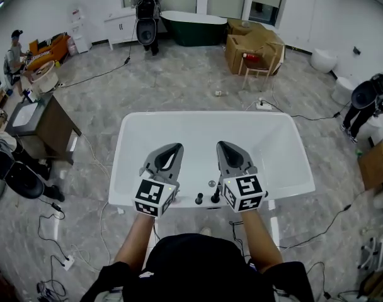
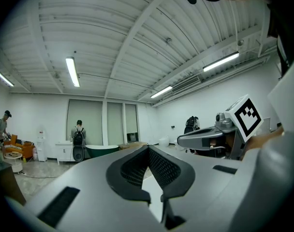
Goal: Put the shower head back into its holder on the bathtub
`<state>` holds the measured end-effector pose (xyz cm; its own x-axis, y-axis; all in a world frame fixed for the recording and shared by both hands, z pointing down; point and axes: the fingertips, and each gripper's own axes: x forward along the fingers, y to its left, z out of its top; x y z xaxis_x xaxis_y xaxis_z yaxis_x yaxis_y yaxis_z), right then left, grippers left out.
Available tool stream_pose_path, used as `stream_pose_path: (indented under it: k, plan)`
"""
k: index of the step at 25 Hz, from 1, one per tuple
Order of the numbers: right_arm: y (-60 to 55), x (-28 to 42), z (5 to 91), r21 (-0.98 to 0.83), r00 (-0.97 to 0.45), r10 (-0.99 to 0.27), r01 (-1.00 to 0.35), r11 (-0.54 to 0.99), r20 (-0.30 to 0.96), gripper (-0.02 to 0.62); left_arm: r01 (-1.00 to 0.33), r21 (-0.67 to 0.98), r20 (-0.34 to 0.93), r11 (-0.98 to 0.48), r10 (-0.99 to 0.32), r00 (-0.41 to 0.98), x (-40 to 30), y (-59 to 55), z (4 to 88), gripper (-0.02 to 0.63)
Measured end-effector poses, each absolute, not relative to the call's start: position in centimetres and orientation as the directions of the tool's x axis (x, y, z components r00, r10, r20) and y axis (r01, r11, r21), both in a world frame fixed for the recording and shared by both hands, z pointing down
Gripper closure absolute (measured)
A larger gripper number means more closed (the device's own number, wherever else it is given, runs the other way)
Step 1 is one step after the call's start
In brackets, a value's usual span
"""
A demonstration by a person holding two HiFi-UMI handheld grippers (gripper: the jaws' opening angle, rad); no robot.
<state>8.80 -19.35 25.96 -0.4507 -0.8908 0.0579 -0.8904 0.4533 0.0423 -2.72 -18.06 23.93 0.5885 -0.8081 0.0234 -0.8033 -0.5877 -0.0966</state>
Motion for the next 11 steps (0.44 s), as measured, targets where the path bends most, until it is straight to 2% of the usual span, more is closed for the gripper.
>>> stream_pose_path:
  k: [11]
  plan:
    - [-19.2,9.4,27.2,0.035,-0.448,-0.892,-0.892,0.451,0.066,0.572,-0.803,-0.095,0.033,-0.588,-0.808,0.588,-2.1,-18.1,25.0,0.592]
